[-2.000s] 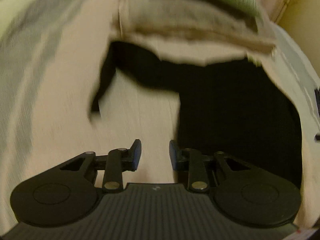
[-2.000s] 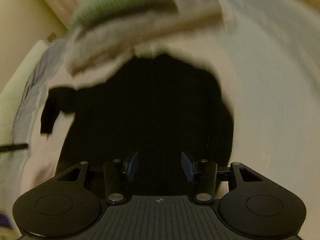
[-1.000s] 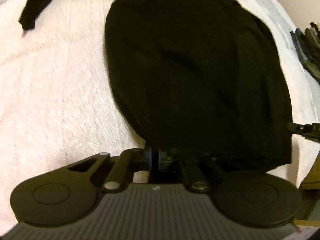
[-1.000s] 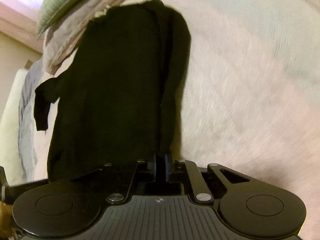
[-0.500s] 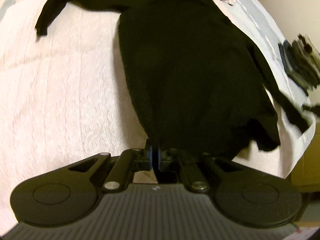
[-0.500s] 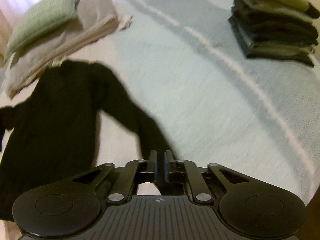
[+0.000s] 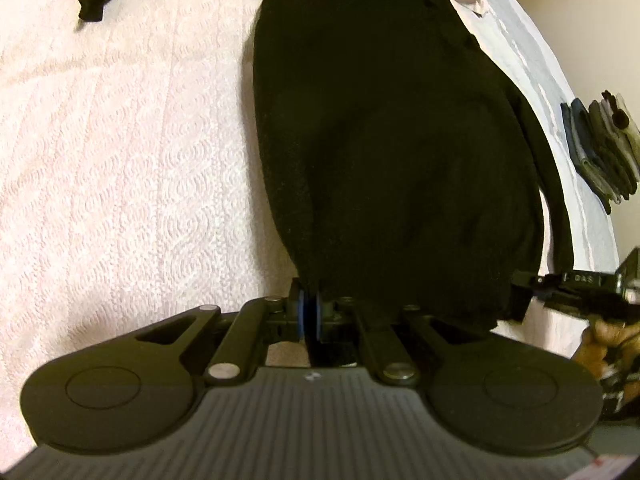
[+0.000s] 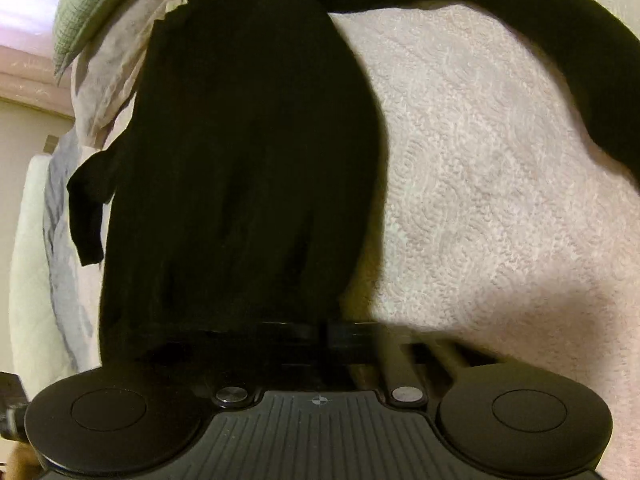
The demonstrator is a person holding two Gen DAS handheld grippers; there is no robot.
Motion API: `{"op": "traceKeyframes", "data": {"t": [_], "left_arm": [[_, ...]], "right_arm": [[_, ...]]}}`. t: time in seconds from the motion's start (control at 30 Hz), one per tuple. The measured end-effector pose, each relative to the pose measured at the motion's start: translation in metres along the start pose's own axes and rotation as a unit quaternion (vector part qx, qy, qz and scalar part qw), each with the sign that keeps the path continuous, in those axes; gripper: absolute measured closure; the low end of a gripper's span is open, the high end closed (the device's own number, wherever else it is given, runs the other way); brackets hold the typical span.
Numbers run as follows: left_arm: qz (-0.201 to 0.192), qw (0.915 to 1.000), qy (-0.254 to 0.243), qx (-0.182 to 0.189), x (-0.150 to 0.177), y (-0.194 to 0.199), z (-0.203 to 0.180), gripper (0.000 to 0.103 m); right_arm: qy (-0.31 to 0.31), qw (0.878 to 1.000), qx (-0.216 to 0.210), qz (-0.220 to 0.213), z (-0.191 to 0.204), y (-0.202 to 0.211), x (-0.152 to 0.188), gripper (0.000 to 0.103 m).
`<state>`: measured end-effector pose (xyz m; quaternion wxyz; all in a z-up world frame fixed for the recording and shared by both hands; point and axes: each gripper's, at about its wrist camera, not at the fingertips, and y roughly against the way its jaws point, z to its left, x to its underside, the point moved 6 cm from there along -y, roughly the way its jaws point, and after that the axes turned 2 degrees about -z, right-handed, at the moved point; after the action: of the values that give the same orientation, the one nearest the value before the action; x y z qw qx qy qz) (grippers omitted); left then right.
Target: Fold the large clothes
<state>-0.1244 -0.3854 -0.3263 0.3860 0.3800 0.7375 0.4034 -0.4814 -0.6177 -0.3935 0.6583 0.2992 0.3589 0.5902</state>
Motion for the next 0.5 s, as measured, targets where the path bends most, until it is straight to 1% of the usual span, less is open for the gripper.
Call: {"op": "traceKeyframes", "data": {"t": [0.03,0.1,0.13,0.27,0.3,0.37,0.43,0.5], "left_arm": [[-0.005,1.0,-0.003,0.001,-0.001,0.005,-0.002,0.101],[-0.019,0.9998,-0.009,0.005,-0.006,0.019,-0.008,0.101],[-0.028,0.9995,-0.014,0.007,-0.009,0.032,-0.011,0.101],[-0.067,0.9965,-0.044,0.022,-0.016,0.092,-0.045,0.101],[-0.072,0.9959,-0.046,0.028,-0.013,0.103,-0.054,0.101],[-0.071,0.9955,-0.051,0.035,0.005,0.123,-0.071,0.101],[-0.059,0.9967,-0.047,0.033,0.031,0.133,-0.078,0.101],[-0.03,0.9988,-0.018,0.034,0.066,0.124,-0.078,0.101]], "right_arm": [[0.013,1.0,-0.006,0.002,0.005,0.01,-0.005,0.103],[0.057,0.998,-0.012,0.005,0.021,0.041,-0.022,0.103],[0.082,0.997,-0.009,0.004,0.031,0.06,-0.032,0.103],[0.15,0.989,-0.009,-0.016,0.062,0.142,-0.06,0.103],[0.165,0.986,-0.006,-0.015,0.067,0.159,-0.059,0.103],[0.187,0.982,0.006,0.004,0.066,0.182,-0.046,0.103],[0.191,0.981,0.02,0.037,0.054,0.189,-0.025,0.103],[0.173,0.982,0.038,0.069,0.028,0.183,0.002,0.103]]}}
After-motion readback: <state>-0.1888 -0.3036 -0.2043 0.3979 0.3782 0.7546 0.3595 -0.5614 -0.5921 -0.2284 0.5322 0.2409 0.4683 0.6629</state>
